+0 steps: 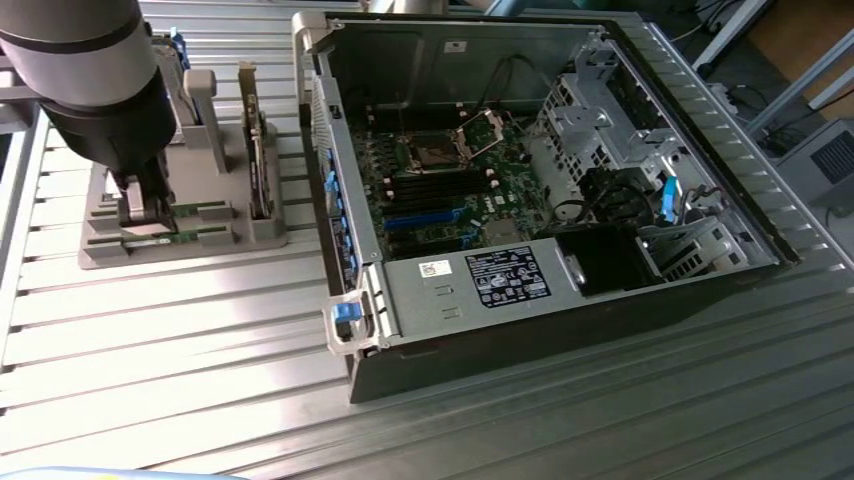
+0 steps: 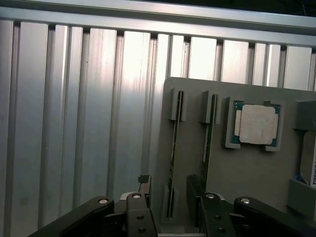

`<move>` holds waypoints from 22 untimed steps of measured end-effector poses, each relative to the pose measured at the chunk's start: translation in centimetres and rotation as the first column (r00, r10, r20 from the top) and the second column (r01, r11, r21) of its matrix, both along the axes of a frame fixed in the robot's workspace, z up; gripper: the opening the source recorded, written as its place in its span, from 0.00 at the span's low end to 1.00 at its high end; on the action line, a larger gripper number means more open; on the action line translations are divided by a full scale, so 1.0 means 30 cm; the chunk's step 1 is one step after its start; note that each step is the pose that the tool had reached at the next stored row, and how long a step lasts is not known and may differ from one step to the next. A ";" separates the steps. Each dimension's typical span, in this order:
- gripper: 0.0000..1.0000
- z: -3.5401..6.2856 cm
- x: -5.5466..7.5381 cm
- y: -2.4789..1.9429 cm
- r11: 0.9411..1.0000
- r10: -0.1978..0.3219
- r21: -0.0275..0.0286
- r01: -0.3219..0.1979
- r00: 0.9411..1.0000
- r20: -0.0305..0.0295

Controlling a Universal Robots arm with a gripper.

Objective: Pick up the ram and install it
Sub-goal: 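Pick up the ram and move it above insertion slot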

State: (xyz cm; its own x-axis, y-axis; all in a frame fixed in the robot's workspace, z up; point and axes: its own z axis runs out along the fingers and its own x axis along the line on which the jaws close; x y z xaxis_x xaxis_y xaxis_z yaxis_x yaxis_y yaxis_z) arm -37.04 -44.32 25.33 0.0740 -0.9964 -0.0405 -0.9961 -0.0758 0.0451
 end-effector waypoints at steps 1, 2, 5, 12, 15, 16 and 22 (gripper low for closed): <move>0.42 -0.005 -0.001 0.000 1.000 0.000 0.000 0.000 1.000 0.000; 0.42 -0.013 -0.003 0.001 1.000 0.000 0.000 0.000 1.000 0.000; 0.42 -0.030 -0.005 0.003 1.000 0.000 0.000 0.000 1.000 0.000; 0.42 -0.079 -0.009 0.005 1.000 0.000 0.000 0.000 1.000 0.000; 0.42 -0.097 -0.010 0.010 1.000 0.000 0.000 0.000 1.000 0.000; 0.42 -0.102 -0.010 0.012 1.000 0.000 0.000 0.000 1.000 0.000; 0.42 -0.126 -0.028 0.028 1.000 0.000 0.000 0.000 1.000 0.000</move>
